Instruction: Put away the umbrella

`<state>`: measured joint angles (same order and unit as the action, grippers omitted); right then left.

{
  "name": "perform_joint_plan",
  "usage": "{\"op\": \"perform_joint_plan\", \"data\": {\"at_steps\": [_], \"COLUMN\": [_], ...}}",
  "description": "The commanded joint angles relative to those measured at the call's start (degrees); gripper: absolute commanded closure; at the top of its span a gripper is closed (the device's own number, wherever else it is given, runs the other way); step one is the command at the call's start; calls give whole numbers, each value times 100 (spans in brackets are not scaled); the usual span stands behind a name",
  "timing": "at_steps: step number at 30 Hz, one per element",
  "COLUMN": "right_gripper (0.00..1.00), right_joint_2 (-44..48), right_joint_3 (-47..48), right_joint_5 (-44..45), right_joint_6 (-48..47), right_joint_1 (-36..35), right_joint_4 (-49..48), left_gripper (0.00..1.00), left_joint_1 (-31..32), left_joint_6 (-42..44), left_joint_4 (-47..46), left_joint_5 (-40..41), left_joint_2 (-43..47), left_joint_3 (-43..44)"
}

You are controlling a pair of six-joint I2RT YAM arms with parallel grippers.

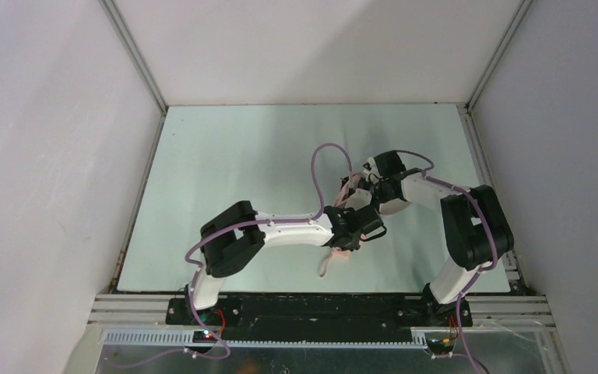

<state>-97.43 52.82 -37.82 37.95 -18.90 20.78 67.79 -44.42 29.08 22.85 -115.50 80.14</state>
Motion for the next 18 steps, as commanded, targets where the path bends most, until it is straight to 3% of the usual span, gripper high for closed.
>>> {"op": "perform_joint_plan", "data": {"at_steps": [1, 4, 11, 18], "right_gripper": [100, 100, 100, 100], "right_joint_2": [203, 153, 82, -313], "right_joint_3": [527, 828, 1277, 1335], "right_joint_5": [227, 277, 41, -515], "right_joint_6": [-475, -698, -730, -573], "right_joint_1": [-7, -76, -139, -179], "right_joint_4": [645, 1065, 1356, 1098], "left_gripper": [95, 100, 100, 100], "left_joint_1": [-178, -39, 846, 1068], "left_joint_6": [826, 1199, 2752, 3336], "left_joint_4": [1289, 1546, 1804, 807], "left_joint_5": [713, 1070, 2868, 2717], "left_joint_2": [-612, -582, -583, -584], "left_joint_3": [-182, 39, 350, -62]}}
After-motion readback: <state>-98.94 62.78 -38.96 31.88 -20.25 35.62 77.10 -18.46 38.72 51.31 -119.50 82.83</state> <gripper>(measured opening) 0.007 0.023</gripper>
